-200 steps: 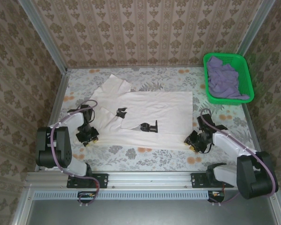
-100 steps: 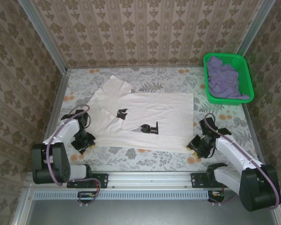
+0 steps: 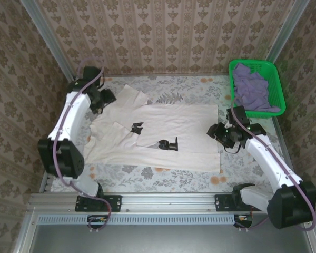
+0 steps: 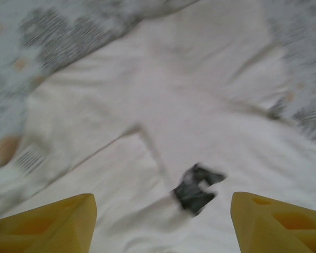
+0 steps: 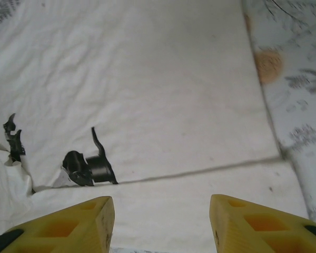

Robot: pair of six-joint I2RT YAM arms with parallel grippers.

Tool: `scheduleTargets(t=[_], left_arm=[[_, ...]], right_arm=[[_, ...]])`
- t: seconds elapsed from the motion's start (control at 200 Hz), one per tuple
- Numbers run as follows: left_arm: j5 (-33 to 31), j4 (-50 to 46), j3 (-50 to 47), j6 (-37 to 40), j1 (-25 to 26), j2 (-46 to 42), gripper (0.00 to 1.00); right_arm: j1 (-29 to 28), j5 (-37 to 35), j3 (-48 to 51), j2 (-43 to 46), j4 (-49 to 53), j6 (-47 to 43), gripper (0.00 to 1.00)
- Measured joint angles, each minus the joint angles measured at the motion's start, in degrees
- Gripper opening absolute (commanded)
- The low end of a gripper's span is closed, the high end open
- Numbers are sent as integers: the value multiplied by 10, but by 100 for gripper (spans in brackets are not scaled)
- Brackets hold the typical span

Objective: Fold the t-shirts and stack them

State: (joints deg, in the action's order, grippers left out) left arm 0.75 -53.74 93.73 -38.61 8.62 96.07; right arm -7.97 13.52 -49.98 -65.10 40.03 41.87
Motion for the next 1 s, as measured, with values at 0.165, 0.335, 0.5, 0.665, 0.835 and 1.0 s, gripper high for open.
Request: scheduleTargets(t=[0.165, 0.335, 0.5, 0.665, 0.835, 1.0], left_arm=[[30, 31, 159, 21, 0, 156, 68], [41, 28, 378, 53, 3, 356, 66], [42, 31, 497, 90, 7, 478, 66], [38, 68, 499, 138, 8, 506, 66], [38, 107, 534, 175, 6, 546, 66], [54, 139, 568, 186, -1, 597, 66]], right_arm=[[-2, 28, -28, -7, -5, -76, 57], [-3, 29, -19, -6, -13, -103, 57], [-3, 18, -17, -20, -28, -85, 57], [-3, -6, -36, -56, -52, -65, 57], [-3, -18, -80, -113, -69, -41, 56], [-3, -9, -124, -187, -82, -20, 54]])
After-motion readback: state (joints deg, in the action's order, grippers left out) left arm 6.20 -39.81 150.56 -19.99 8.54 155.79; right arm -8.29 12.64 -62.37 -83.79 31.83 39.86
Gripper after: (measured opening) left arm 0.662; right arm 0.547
